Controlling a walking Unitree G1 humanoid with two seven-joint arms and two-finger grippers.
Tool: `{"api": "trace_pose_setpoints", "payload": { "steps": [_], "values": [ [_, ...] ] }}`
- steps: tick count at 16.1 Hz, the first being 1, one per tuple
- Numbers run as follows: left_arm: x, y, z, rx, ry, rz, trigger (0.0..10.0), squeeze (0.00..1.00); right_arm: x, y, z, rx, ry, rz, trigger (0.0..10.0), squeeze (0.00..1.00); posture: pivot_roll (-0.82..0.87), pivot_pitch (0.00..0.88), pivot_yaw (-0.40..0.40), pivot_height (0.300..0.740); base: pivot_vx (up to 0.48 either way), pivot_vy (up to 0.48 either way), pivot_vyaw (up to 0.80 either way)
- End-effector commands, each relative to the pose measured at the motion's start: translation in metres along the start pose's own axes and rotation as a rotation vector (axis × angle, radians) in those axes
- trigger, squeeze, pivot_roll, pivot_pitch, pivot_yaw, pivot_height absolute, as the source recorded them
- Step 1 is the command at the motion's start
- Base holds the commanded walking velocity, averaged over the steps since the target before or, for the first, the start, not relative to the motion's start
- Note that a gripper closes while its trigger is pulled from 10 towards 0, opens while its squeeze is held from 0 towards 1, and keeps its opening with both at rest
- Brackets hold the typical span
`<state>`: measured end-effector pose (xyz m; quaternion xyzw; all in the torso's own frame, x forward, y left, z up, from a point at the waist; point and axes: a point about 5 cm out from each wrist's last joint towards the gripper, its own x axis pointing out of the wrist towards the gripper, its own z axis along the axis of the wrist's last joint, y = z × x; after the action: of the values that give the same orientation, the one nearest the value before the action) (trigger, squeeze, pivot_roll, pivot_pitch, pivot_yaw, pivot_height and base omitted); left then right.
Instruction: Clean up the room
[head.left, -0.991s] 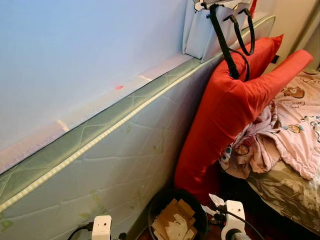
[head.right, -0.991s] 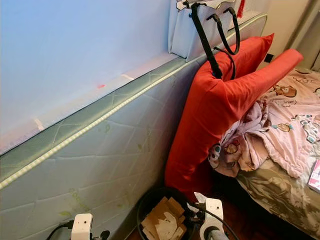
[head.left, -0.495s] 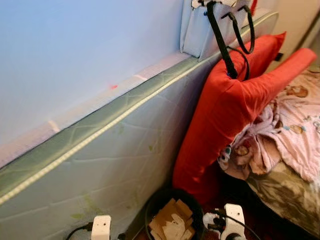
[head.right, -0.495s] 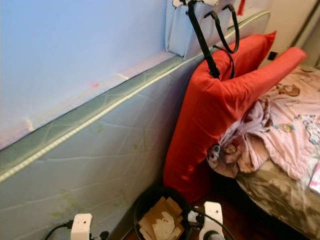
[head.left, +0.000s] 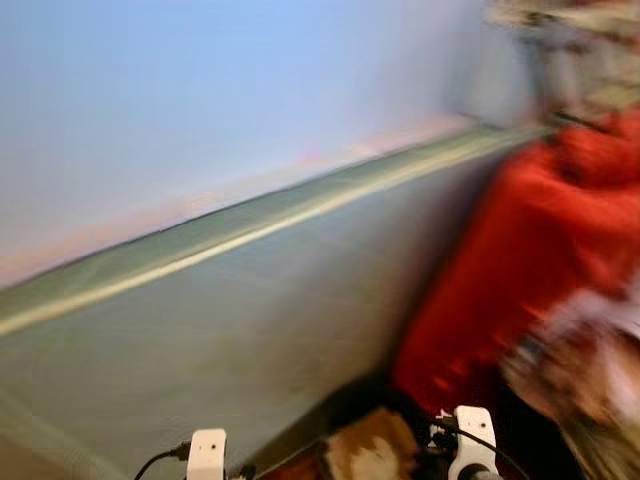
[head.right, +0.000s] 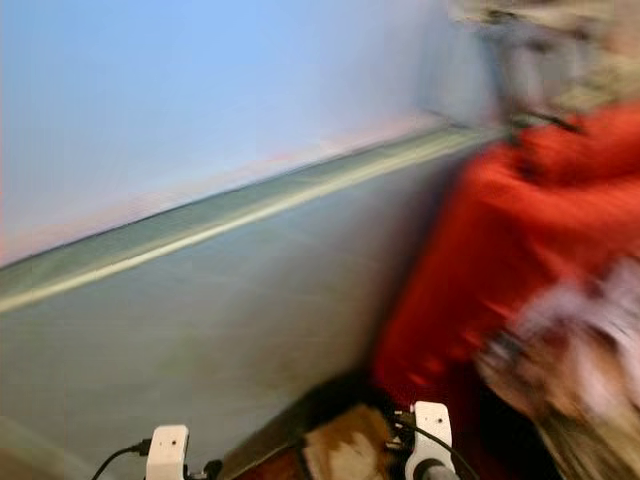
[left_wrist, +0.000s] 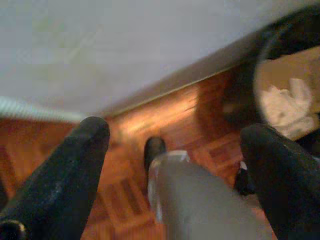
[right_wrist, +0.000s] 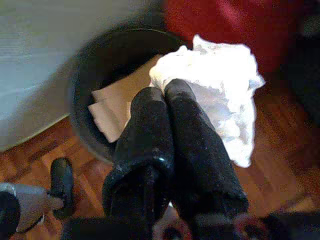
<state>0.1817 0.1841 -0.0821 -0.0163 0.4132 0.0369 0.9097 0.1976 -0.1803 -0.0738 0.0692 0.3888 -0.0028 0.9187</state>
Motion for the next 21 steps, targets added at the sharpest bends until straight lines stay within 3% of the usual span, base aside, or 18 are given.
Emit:
{"api": "trace_pose_setpoints", "payload": {
  "steps": [1, 7, 13, 17, 19, 21],
  "values": [
    [-0.001, 0.004, -0.003, -0.003, 0.012, 0.012, 10.0, 0.0, 0.001, 0.006, 0.001, -0.003, -0.007, 0.022, 10.0, 0.0, -0.03, 0.0, -0.023, 0.74, 0.0, 0.0, 0.8],
    [-0.001, 0.004, -0.003, -0.008, 0.011, 0.01, 10.0, 0.0, 0.001, 0.005, 0.003, 0.006, -0.012, 0.019, 10.0, 0.0, -0.03, 0.0, -0.024, 0.74, 0.0, 0.0, 0.74],
    [-0.001, 0.003, -0.001, -0.015, -0.019, 0.001, 10.0, 0.0, 0.002, 0.001, 0.012, 0.025, -0.061, 0.003, 10.0, 0.0, -0.03, 0.0, -0.027, 0.74, 0.0, 0.0, 0.0],
    [-0.003, 0.002, 0.004, -0.022, -0.101, -0.02, 10.0, 0.0, 0.001, -0.003, 0.032, 0.01, -0.209, -0.007, 10.0, 0.0, -0.03, 0.0, -0.023, 0.74, 0.0, 0.0, 0.0],
    [-0.005, 0.002, 0.006, -0.037, -0.155, -0.031, 10.0, 0.0, -0.004, 0.002, 0.044, -0.033, -0.339, 0.06, 10.0, 0.0, -0.05, 0.0, -0.01, 0.74, 0.0, 0.0, 0.0],
    [-0.006, 0.004, 0.006, -0.045, -0.185, -0.014, 10.0, 0.0, -0.009, 0.0, 0.048, -0.031, -0.394, 0.069, 10.0, 0.0, -0.05, 0.0, -0.008, 0.74, 0.0, 0.0, 0.0]
  ]
}}
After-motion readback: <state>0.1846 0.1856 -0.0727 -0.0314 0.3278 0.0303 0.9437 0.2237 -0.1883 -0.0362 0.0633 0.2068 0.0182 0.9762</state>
